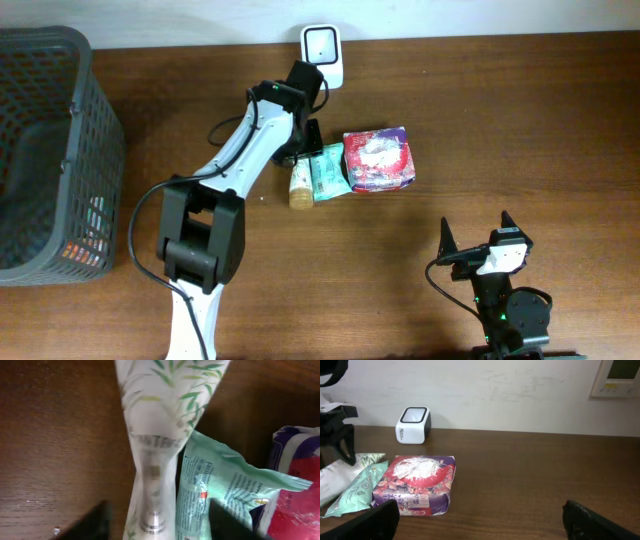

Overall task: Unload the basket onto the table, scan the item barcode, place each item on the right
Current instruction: 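Set the Pantene tube upright-lying left of the green packet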

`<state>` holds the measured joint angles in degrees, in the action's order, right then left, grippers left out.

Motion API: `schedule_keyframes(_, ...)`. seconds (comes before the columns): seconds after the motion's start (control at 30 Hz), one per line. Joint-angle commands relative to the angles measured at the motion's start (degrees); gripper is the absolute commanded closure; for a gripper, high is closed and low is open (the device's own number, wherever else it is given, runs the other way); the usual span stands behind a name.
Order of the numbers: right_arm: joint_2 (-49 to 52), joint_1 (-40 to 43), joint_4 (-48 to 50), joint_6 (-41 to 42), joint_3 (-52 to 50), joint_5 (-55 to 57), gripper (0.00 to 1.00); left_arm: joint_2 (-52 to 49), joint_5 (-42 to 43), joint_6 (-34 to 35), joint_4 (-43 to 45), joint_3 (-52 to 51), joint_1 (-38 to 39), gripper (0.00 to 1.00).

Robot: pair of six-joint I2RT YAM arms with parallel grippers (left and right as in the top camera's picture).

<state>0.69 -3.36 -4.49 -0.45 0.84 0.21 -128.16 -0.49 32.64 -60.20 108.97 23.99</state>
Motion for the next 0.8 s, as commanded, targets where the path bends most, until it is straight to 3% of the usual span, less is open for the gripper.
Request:
schedule_keyframes(0.0,-0.4,0.4,-0.2,-0.2,-0.5,0.5,0.01,0.3,-0.6,-0.8,-0.2,1.5,-0.4,0.34)
schedule_keyframes(0.1,-0.4,0.4,-0.2,-0.2,-0.5,0.5,0.02,1.8,-0.9,-4.5,-4.0,7.1,-2.0,0.33)
schedule_keyframes(0.33,-0.4,0.4,-0.2,-0.2,-0.5,0.5,0.01,12.4,-0.8,-5.4,-15.4,24.9,-9.4,0.32)
schedule_keyframes(0.63,-0.4,0.4,-0.2,-0.2,-0.5,0.5,0.01,28.3,-0.9,-5.4,-11.0,30.9,-26.9,0.20)
schedule_keyframes(0.7,-0.4,0.4,-0.2,-0.2,-0.5,0.5,0.01,28.5,-1.4,-5.4,-9.9,30.9,-31.3,0.01)
schedule_keyframes(0.77,-0.4,0.4,-0.2,-0.2,-0.5,0.5,0.01,28.2,-3.9,-5.3,-8.7,30.9,-37.2,0.01)
